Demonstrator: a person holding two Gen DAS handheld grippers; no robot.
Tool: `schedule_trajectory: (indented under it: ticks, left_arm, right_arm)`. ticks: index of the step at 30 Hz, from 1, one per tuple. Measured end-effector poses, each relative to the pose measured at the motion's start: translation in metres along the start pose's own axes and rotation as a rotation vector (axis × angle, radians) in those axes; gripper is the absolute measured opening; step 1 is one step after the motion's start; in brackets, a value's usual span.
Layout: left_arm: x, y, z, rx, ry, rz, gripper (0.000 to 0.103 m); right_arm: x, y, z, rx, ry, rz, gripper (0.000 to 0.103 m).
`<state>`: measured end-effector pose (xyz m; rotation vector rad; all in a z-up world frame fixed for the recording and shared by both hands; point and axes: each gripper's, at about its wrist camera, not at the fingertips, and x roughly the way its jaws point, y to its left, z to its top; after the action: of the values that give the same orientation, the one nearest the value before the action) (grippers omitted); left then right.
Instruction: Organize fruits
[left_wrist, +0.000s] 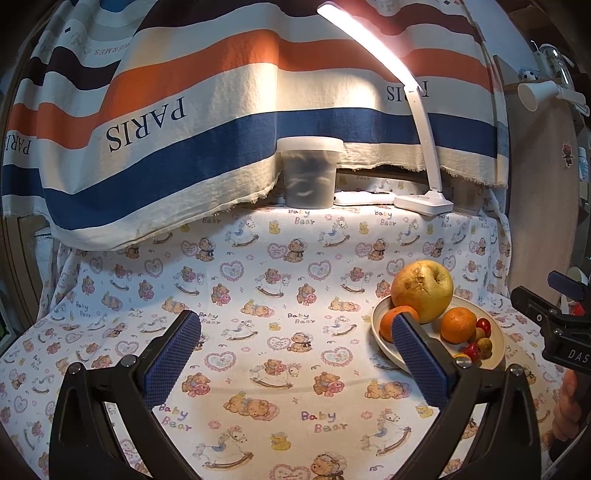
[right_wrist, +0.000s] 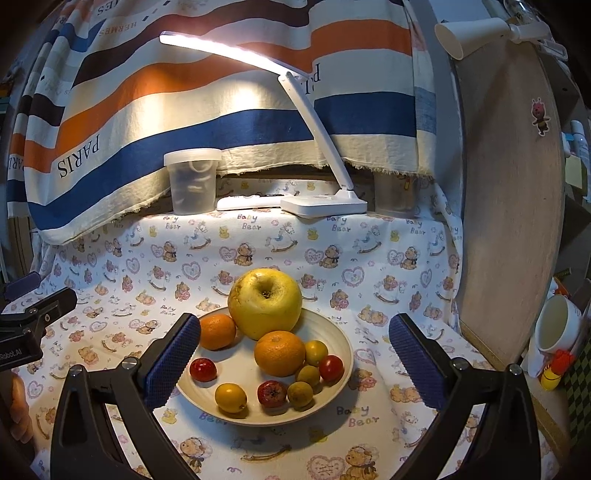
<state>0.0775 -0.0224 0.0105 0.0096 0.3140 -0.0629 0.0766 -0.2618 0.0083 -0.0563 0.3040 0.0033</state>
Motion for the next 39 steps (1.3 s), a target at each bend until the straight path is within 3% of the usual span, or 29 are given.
schedule_trajectory:
  ticks: [39]
  left_arm:
    - [-0.0018,-0.0017,0.0002,0.005,0.004,-0.015,0.103]
  right_arm:
    - [0.0039,-0.0015,-0.0016,-0.003,0.017,0.028,0.103]
